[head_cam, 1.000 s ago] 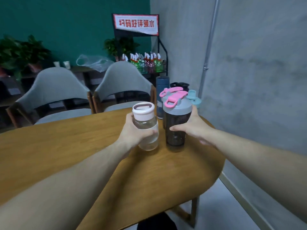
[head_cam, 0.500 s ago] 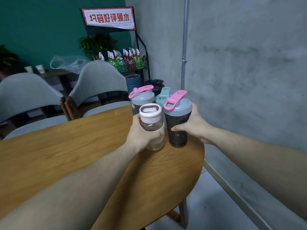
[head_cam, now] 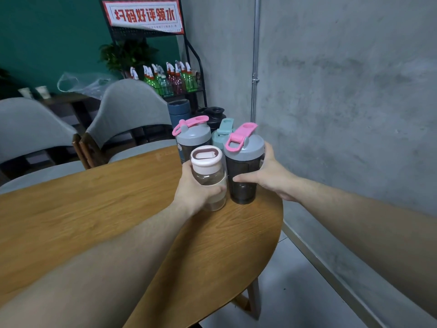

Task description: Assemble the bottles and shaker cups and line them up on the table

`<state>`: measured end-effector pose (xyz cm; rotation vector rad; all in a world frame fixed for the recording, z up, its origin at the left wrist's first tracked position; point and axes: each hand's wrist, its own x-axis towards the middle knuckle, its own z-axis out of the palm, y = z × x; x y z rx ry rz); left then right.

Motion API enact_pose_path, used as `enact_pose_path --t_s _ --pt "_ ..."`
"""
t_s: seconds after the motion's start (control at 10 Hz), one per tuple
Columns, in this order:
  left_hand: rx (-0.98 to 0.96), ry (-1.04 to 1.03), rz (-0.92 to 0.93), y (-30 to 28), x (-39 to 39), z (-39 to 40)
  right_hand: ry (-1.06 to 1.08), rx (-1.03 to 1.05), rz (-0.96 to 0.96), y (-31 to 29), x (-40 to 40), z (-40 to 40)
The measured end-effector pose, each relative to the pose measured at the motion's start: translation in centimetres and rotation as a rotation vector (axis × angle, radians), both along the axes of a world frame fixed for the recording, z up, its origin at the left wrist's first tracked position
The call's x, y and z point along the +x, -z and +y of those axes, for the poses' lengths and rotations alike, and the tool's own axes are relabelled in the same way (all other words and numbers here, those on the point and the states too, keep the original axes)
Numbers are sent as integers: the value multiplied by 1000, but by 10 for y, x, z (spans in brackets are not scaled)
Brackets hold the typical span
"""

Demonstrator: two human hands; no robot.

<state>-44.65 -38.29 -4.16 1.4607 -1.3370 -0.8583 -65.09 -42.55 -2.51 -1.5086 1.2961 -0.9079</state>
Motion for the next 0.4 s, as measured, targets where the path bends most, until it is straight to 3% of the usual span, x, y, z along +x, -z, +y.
enact_pose_path --t_s 0.4 --pt "269 -31 -128 -30 25 20 139 -135 70 -43 -1 57"
